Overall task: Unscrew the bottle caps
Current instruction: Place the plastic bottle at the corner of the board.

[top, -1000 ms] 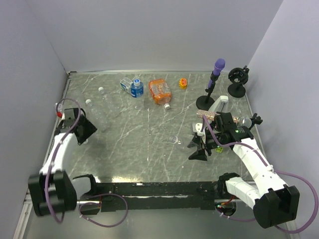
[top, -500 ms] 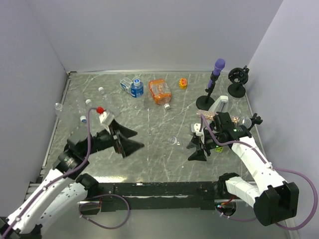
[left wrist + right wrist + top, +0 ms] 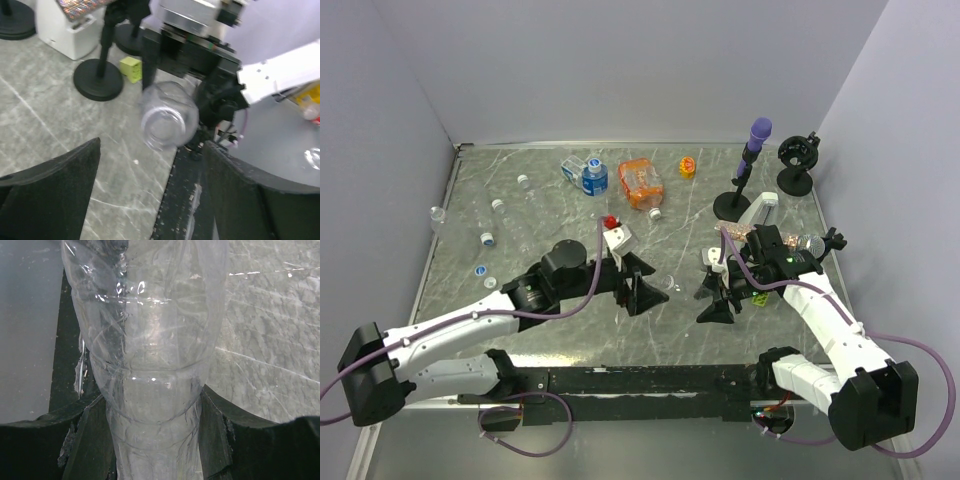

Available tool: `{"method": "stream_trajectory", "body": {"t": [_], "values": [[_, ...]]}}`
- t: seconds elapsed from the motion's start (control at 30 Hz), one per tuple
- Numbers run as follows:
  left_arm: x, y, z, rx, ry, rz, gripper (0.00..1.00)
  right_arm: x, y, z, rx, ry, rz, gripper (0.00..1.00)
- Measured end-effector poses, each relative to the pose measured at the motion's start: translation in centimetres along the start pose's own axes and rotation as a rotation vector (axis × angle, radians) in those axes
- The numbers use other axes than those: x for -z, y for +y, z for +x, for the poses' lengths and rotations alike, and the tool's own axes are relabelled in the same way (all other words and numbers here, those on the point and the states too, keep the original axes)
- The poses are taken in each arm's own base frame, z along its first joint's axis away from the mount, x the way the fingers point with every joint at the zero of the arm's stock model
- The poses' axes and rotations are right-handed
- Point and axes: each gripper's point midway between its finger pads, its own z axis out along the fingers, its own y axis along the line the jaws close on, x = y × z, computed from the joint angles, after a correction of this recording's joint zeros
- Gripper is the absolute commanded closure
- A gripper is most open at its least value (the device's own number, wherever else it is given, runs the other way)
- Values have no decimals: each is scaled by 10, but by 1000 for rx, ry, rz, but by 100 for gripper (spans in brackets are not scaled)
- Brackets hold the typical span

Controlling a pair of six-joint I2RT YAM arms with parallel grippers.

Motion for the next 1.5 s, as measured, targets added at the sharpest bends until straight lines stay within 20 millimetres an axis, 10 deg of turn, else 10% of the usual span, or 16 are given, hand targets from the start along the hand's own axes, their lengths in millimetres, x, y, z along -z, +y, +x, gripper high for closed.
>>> {"method": "stream_trajectory", "body": {"t": [0.57, 0.87, 1.0, 1.1, 1.5], "values": [[-18, 1, -10, 9, -30, 1, 41, 0, 0, 0, 0, 0, 0, 87], [-22, -9, -9, 31, -8, 41, 99, 0, -1, 1, 1, 4, 3, 84], [-21, -10, -8, 52, 0, 38, 99, 0, -1, 1, 1, 6, 5, 58], [-18, -9, -7, 68, 7, 23, 99, 0, 0, 0, -6, 1, 2, 1], [45, 8, -7, 254, 102, -278, 99, 11, -19, -10, -5, 5, 141, 1]]}}
